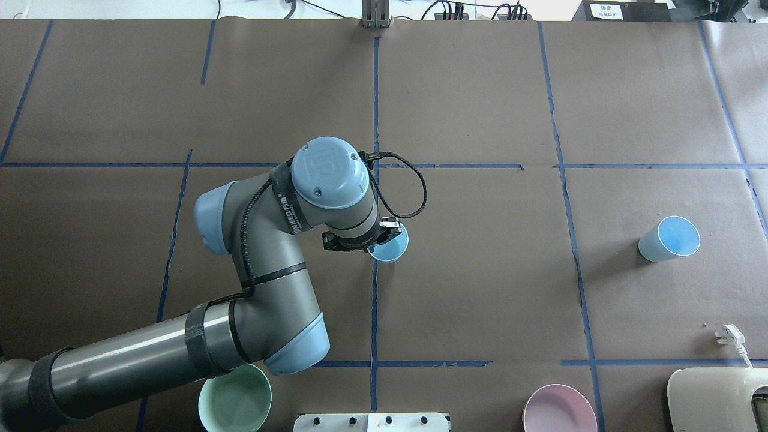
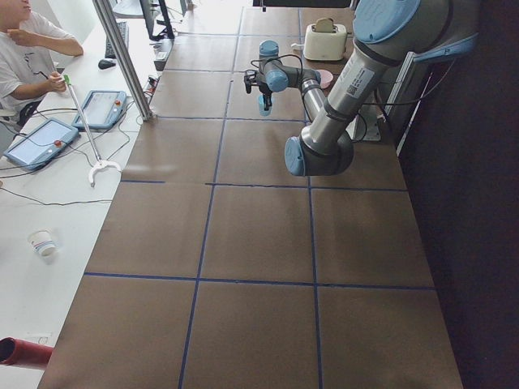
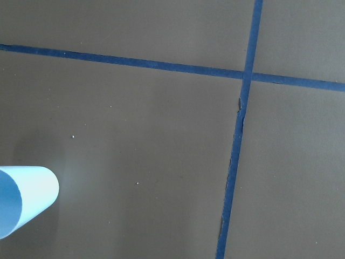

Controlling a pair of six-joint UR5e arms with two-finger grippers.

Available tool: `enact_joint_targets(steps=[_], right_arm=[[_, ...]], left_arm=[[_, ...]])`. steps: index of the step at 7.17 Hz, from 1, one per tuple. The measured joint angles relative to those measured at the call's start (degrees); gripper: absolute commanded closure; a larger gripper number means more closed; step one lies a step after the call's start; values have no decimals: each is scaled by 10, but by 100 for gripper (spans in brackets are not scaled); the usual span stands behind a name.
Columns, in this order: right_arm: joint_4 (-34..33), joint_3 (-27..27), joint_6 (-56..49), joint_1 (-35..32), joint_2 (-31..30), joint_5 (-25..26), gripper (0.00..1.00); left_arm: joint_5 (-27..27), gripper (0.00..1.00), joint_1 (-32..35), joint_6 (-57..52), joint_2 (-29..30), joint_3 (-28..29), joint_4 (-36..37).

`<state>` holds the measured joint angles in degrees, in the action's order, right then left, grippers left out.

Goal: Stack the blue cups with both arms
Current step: 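Carry the light-blue cup with the left gripper to the table center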

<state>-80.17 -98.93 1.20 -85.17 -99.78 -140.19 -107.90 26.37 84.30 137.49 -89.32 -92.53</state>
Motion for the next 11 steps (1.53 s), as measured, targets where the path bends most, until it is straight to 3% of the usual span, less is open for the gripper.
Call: enact_joint_targets(steps=[6, 7, 8, 9, 11], right_arm=[[1, 0, 8, 4, -1, -8, 0], [1, 0, 8, 5, 0, -8, 0], [1, 0, 8, 7, 0, -8, 0], [1, 0, 8, 10, 0, -8, 0], [2, 0, 8, 24, 0, -9, 0]], left_arm=[[12, 100, 7, -22, 1, 22, -3], [12, 93, 8, -25, -1, 21, -3], [12, 56, 9, -29, -4, 20, -3], [11, 1, 9, -31, -5, 19, -4], [12, 0, 12, -31, -15, -3, -4]])
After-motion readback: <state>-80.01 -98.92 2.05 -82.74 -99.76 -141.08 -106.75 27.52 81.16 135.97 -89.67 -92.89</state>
